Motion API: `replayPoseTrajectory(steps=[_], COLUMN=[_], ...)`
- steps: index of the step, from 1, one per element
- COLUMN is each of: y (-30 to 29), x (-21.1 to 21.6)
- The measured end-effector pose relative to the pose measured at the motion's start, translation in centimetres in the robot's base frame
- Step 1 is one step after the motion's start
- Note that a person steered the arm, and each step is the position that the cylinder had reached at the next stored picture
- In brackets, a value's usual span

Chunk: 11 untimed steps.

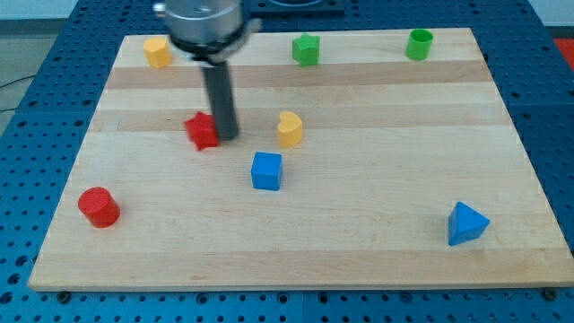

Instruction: Place the red circle parallel to the blue triangle

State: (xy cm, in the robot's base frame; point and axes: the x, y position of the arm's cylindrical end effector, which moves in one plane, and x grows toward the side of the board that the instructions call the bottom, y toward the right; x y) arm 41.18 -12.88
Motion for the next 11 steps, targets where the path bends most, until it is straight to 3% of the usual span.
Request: replayPoseTrajectory(steps=[1, 7, 9, 11], y=[-7.2, 3.3, -7.6, -13.9], x=[0.0, 0.2, 7.9, 9.2])
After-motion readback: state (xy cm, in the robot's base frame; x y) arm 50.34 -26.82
